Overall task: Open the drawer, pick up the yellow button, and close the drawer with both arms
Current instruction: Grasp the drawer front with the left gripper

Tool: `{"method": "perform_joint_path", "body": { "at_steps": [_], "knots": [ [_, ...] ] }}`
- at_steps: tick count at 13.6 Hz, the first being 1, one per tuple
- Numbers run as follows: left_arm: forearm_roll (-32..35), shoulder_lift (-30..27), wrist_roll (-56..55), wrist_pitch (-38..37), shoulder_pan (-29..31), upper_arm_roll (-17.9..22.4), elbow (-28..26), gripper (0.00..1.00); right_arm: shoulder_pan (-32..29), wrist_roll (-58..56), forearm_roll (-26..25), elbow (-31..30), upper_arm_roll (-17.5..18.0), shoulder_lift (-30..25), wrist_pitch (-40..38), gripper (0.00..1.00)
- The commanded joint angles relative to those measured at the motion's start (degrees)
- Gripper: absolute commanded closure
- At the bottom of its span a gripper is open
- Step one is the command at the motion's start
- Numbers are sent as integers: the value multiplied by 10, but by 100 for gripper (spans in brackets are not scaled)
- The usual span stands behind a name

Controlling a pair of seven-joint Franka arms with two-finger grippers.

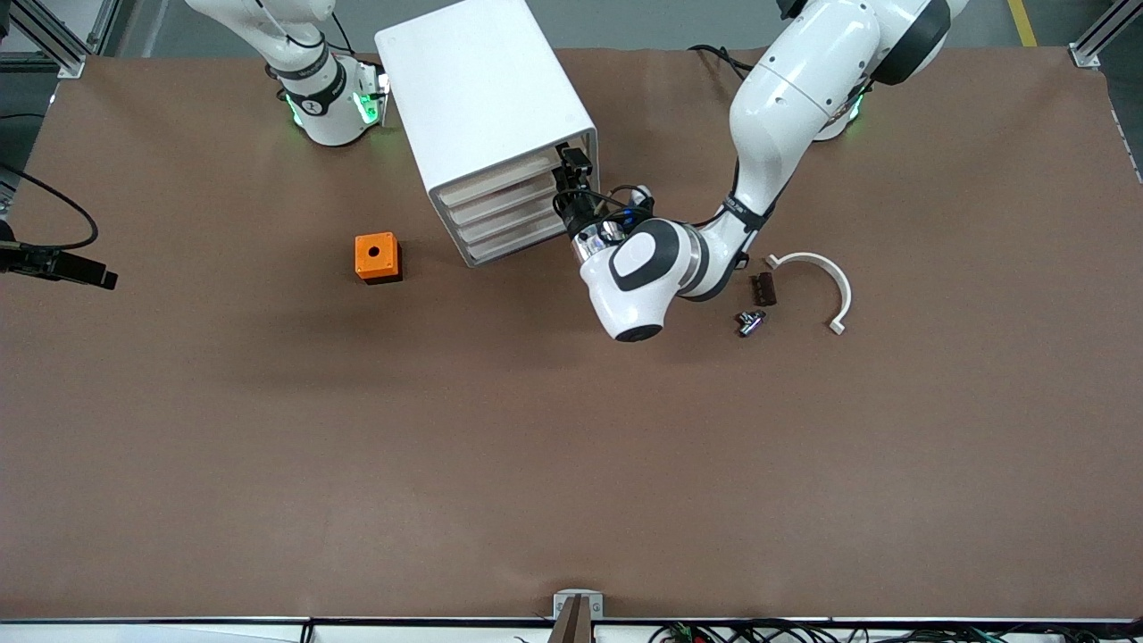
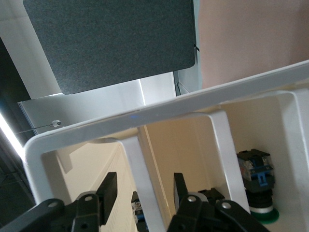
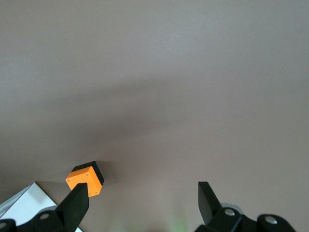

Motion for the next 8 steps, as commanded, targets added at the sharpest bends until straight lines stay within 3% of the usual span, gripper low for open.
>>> {"method": "perform_joint_path", "body": {
  "at_steps": [1, 5, 8],
  "knots": [
    [-15, 5, -13, -8, -9, 1, 4, 54, -3, 25, 10, 6, 5, 2, -5, 0],
    [-16, 9, -13, -8, -14, 2, 4, 78, -1, 49, 15, 6, 5, 2, -8, 0],
    [-16, 11, -11, -8, -11, 1, 5, 81, -2, 58, 20, 5, 5, 1, -12, 0]
  ]
}}
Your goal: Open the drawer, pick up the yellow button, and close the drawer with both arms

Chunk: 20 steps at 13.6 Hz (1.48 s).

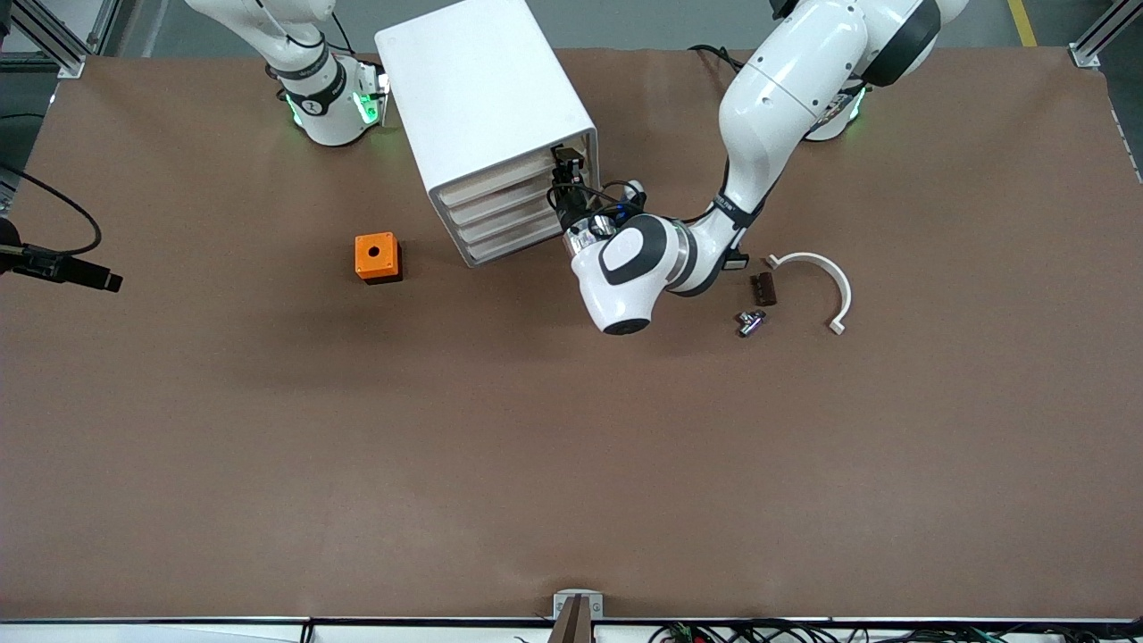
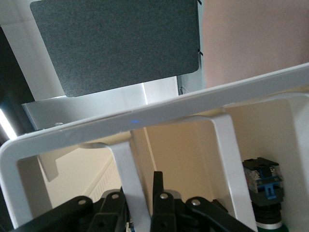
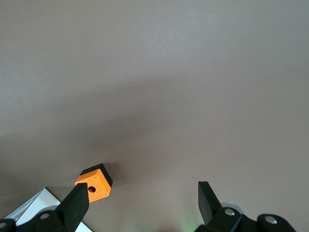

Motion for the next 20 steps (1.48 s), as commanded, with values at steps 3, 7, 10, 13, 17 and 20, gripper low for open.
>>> {"method": "perform_joint_path", "body": {
  "at_steps": [3, 7, 10, 13, 17, 20],
  "knots": [
    [-20, 4, -8, -6, 9, 3, 7, 81, -15, 13, 30, 5, 2, 1, -9, 0],
    [-33, 9, -8, -6, 36, 7, 8, 81, -10, 38, 30, 4, 3, 1, -17, 0],
    [-30, 10, -6, -6, 60, 7, 8, 81, 7, 103, 30, 5, 5, -1, -17, 0],
    [-29, 13, -9, -5, 82, 10, 10, 81, 13, 177, 30, 5, 6, -3, -22, 0],
    [-27, 14, -4, -5, 103, 27, 10, 81, 43, 308, 31, 5, 8, -19, -39, 0],
    [-24, 19, -2, -5, 122, 27, 18, 81, 81, 367, 33, -1, 7, -34, -38, 0]
  ]
}}
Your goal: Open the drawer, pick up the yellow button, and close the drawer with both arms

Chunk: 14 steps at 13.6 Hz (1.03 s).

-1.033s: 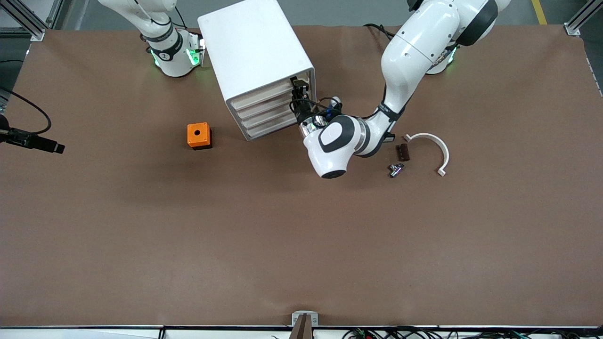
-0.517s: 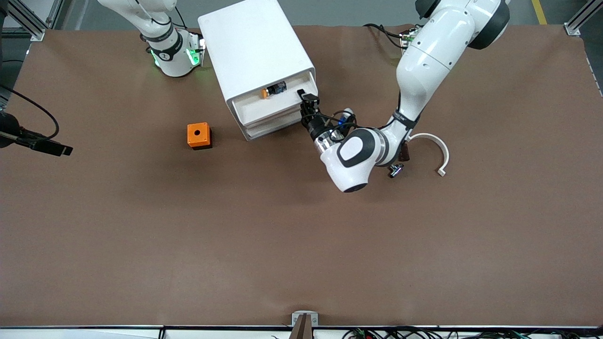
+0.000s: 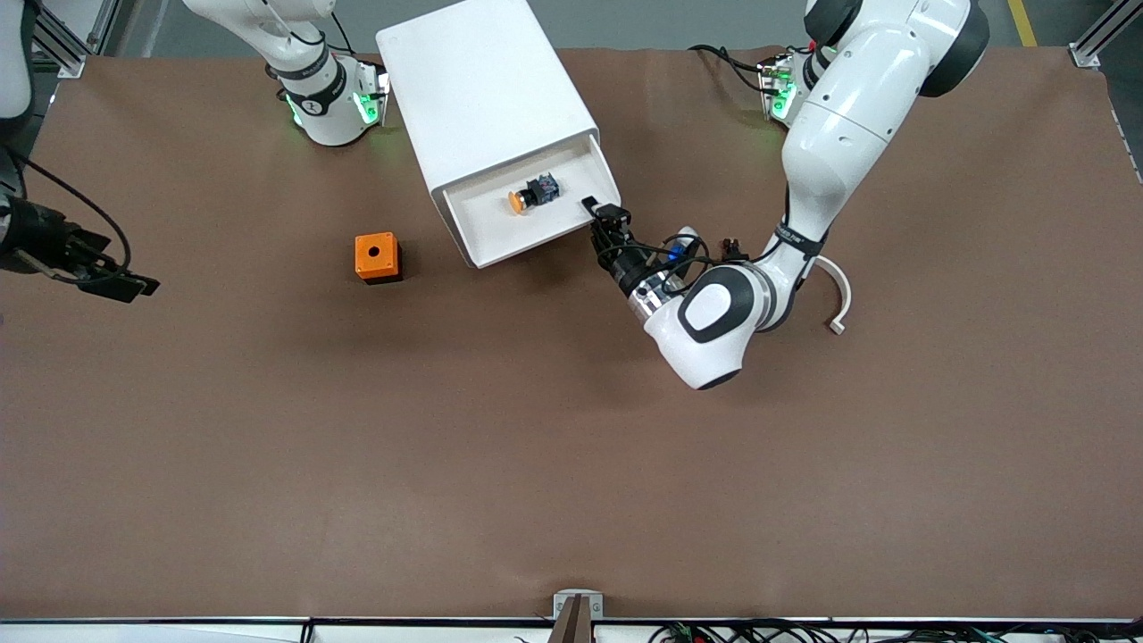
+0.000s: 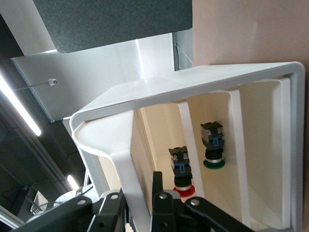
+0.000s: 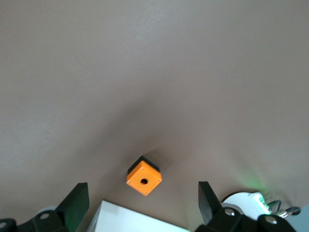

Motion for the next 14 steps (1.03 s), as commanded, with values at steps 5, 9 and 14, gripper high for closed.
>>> {"method": "perform_joint_path", "body": {
  "at_steps": [5, 9, 14],
  "knots": [
    [1, 19, 0, -4, 33, 8, 26, 81, 59, 86, 54, -6, -1, -57, -3, 0],
    [1, 19, 0, -3, 40, 8, 26, 80, 127, 151, 53, -5, -1, -71, -5, 0],
    [1, 16, 29, -1, 48, 8, 35, 0, 236, 259, 53, -6, -2, -69, 31, 0]
  ]
}}
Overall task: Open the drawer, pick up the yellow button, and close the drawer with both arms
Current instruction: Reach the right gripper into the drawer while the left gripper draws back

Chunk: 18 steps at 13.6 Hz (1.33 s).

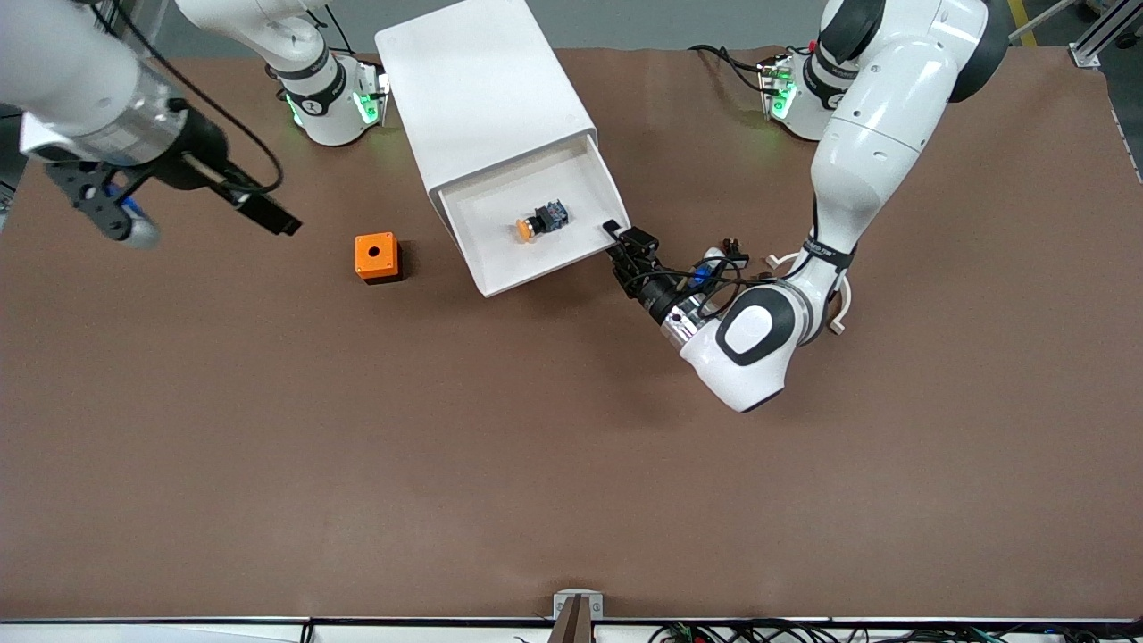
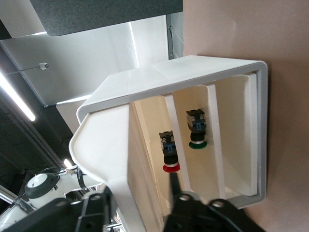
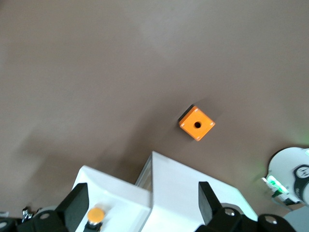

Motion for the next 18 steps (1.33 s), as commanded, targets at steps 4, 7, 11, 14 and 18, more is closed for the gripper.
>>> {"method": "perform_joint_path", "body": {
  "at_steps": [4, 7, 11, 14, 18],
  "knots": [
    [1, 3, 101, -3, 17, 0, 56, 0, 124, 146, -3, -5, -7, 8, 59, 0],
    [11, 1, 179, -3, 25, 1, 76, 0, 171, 207, -15, -5, -7, 27, 83, 0],
    [33, -5, 341, -2, 24, 42, 93, 0, 217, 279, -36, -15, -7, 65, 124, 0],
    [47, -6, 442, 51, 21, 63, 117, 0, 245, 320, -54, -16, -7, 96, 148, 0],
    [125, -31, 565, 117, 13, 60, 117, 0, 264, 334, -60, -30, -7, 116, 150, 0]
  ]
}}
